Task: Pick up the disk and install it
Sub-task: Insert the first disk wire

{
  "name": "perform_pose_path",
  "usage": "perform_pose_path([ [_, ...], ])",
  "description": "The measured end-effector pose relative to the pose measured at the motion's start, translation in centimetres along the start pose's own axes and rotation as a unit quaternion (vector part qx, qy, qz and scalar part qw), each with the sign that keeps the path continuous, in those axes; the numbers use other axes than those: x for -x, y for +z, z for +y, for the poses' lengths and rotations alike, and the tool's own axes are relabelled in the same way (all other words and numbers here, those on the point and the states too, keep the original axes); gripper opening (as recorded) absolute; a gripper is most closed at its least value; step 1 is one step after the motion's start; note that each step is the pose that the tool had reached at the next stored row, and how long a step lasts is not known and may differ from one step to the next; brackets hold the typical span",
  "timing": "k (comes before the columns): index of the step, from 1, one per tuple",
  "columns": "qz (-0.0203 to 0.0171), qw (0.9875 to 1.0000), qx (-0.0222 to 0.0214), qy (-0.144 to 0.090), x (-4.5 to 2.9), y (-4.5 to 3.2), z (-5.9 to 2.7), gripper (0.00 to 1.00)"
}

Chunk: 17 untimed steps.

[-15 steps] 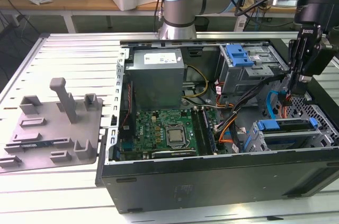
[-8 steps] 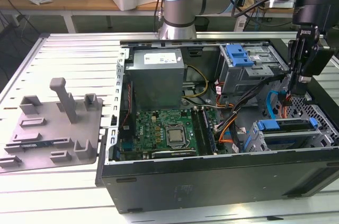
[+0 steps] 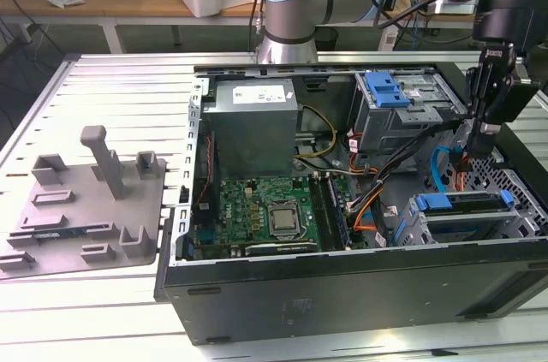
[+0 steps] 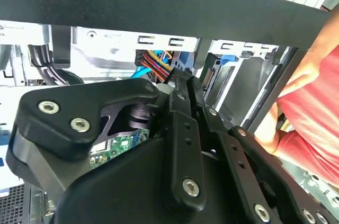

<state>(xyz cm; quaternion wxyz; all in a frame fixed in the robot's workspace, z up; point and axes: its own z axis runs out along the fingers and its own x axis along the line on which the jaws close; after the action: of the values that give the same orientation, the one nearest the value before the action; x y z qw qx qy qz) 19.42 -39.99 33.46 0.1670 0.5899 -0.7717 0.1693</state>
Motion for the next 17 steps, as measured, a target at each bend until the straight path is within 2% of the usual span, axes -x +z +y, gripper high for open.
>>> perform_pose_path([
  [5, -0.0012, 1.0000, -0.0003, 0.000, -0.52, 0.24, 0.39, 0.17],
  [6, -0.0038, 1.0000, -0.0002, 0.000, -0.78, 0.37, 0.50, 0.17],
  [7, -0.0072, 1.0000, 0.0002, 0.000, -1.00, 0.48, 0.53, 0.17],
  [9, -0.0205, 0.9998, 0.0026, 0.000, -1.51, 0.75, 0.47, 0.17],
  [10, -0.0253, 0.9997, 0.0035, 0.000, -1.70, 0.85, 0.43, 0.17],
  [11, -0.0318, 0.9995, 0.0050, 0.000, -2.00, 1.00, 0.36, 0.17],
  [13, -0.0393, 0.9992, 0.0067, -0.001, -2.36, 1.19, 0.27, 0.17],
  [14, -0.0457, 0.9989, 0.0081, -0.001, -2.68, 1.36, 0.20, 0.17],
  [17, -0.0558, 0.9984, 0.0103, -0.001, -3.28, 1.65, 0.07, 0.17],
])
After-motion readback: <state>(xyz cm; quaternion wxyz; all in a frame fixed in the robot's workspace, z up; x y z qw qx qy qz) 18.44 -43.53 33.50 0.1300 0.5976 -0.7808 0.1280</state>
